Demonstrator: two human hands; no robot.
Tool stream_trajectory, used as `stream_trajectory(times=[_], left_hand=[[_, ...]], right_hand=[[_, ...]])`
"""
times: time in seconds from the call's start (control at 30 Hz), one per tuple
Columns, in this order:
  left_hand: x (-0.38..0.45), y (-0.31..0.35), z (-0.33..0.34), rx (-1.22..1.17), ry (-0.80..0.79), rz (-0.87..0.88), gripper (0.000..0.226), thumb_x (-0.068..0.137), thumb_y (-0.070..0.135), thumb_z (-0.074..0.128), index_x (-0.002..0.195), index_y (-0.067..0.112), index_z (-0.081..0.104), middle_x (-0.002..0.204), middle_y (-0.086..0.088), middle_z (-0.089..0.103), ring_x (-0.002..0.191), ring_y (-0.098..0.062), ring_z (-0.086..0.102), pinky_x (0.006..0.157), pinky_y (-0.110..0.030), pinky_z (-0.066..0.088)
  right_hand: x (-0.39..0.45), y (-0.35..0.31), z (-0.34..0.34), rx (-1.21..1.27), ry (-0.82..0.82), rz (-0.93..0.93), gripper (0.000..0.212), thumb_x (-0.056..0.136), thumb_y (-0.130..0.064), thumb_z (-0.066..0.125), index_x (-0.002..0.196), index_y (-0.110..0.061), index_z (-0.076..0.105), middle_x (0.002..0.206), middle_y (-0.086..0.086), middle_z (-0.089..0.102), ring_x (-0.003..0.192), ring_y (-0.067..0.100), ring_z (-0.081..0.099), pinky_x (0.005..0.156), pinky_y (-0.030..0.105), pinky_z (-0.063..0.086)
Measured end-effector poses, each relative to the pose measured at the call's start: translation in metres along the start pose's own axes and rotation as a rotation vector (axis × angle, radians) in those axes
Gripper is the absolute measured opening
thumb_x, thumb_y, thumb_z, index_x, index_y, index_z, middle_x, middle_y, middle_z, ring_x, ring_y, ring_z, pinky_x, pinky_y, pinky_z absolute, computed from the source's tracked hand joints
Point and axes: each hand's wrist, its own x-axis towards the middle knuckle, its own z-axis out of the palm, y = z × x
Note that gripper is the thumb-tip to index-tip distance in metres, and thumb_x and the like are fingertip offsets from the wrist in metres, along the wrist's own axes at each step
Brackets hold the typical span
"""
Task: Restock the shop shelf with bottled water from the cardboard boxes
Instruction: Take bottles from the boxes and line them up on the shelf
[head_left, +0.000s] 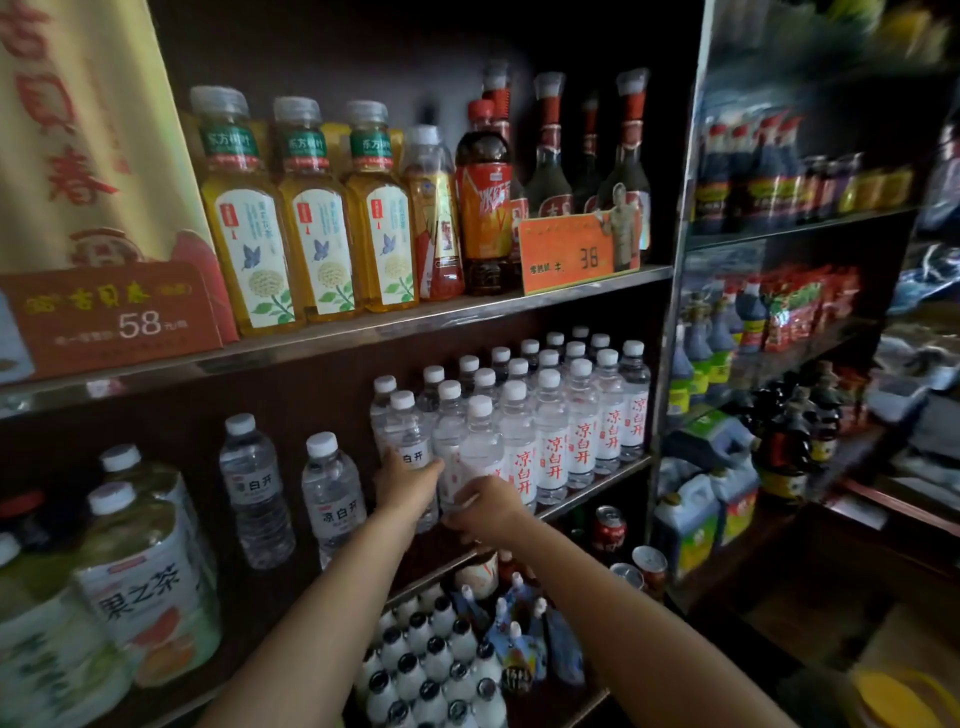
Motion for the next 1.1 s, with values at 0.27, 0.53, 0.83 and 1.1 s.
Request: stream_trajectory(times=[0.27,0.53,0.83,1.1], left_hand=[[-0.111,0.019,0.006,-0.033,-0.196,-0.034,0.024,0.085,0.024,0.066,0.103,0.008,0.062,0.106,-0.015,0.064,0.099,-0.03,0.06,0.085,-0.035,0.047],[-0.267,0.036,0.081,0.17,-0.607,0.04,0.011,0.092,0.024,0.059,0.096,0.013,0.063,0.098,-0.006,0.063,0.084,-0.018,0.061,0.061,-0.025,0.037],[-0.488,-0.014,0.248,0.365,-1.12,0.116,0.036,0.091,0.021,0.062,0.122,0.005,0.054,0.105,-0.01,0.06,0.072,-0.01,0.057,0.047,-0.016,0.041],[-0.662,-0.088,0.353,0.542,-1.484,0.127,0.045,0.084,0.031,0.069,0.124,0.015,0.053,0.118,-0.002,0.057,0.096,-0.012,0.057,0.067,-0.02,0.045]], right_hand=[[-0.099,0.066,-0.064,0.011,0.034,0.106,0.009,0.081,-0.018,0.072,0.082,-0.009,0.069,0.062,-0.001,0.06,0.052,0.009,0.057,0.056,0.028,0.055],[-0.263,0.171,-0.133,0.007,0.18,0.336,0.015,0.083,-0.023,0.068,0.071,-0.018,0.061,0.069,0.002,0.061,0.058,0.011,0.058,0.062,0.028,0.055],[-0.5,0.326,-0.165,0.087,0.405,0.703,0.018,0.08,-0.026,0.072,0.069,-0.018,0.061,0.079,0.007,0.063,0.066,0.017,0.059,0.062,0.032,0.053],[-0.681,0.455,-0.137,0.284,0.629,1.055,0.035,0.076,-0.032,0.077,0.104,-0.013,0.067,0.103,0.004,0.068,0.091,0.017,0.064,0.076,0.029,0.055]])
